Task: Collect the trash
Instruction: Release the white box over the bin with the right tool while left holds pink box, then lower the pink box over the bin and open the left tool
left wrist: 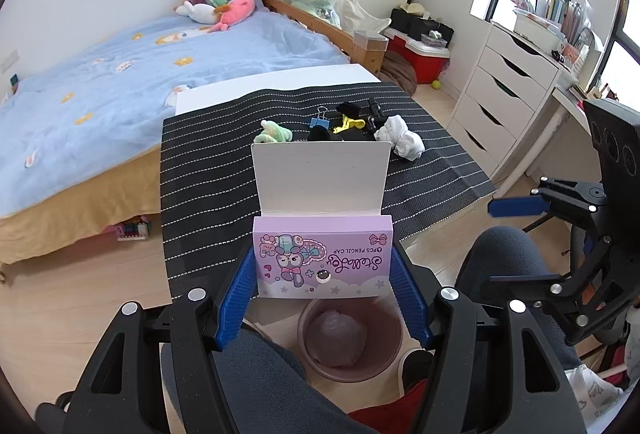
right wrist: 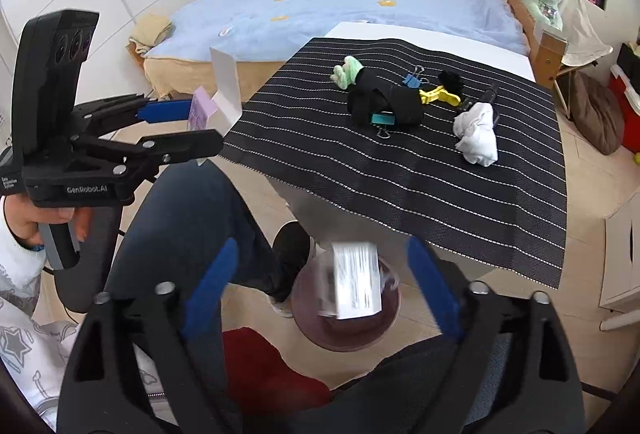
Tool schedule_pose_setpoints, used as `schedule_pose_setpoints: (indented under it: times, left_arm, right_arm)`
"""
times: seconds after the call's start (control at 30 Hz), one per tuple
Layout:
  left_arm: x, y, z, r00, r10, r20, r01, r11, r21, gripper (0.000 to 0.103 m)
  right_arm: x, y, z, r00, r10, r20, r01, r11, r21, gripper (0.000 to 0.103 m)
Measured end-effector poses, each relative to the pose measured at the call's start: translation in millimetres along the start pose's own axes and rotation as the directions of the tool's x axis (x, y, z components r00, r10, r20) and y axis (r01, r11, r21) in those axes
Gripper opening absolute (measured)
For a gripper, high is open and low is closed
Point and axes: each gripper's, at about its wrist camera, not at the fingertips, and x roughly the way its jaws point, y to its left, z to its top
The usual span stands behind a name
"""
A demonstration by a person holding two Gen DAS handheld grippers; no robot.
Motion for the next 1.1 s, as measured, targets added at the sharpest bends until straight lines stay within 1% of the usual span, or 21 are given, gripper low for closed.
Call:
schedule_pose_setpoints:
  times: [0.13, 0.6, 0.8, 1.1]
  left_arm:
    - [1, -1, 0, 1.0, -0.004, -0.003, 0.004, 1.0, 0.004, 0.063]
    - [9, -17, -1, 0.999, -0.039, -0.027, 0.04, 0.998, 0.047, 0.063]
    - [13, -30, -2, 0.997, -0.061, -0.044, 0.065, 0.994, 0.085, 0.063]
    - [17, -44, -4, 0.993, -0.095, -0.074, 0.104, 0.986, 0.129, 0.063]
  right_arm:
    - [-3, -7, 1, 1.0, -0.009, 0.009, 0.008, 1.0, 0.029, 0.094]
    - [-11, -20, -3, 0.999, -0.041, 0.023, 0.039, 0.997, 0.068, 0.096]
    - [-20, -27, -6, 0.996, -0.079, 0.034, 0.076, 0.994, 0.08, 0.096]
    - [-36, -48, -11, 0.988, -0.144, 0.053, 0.137, 0.983, 0.119, 0.096]
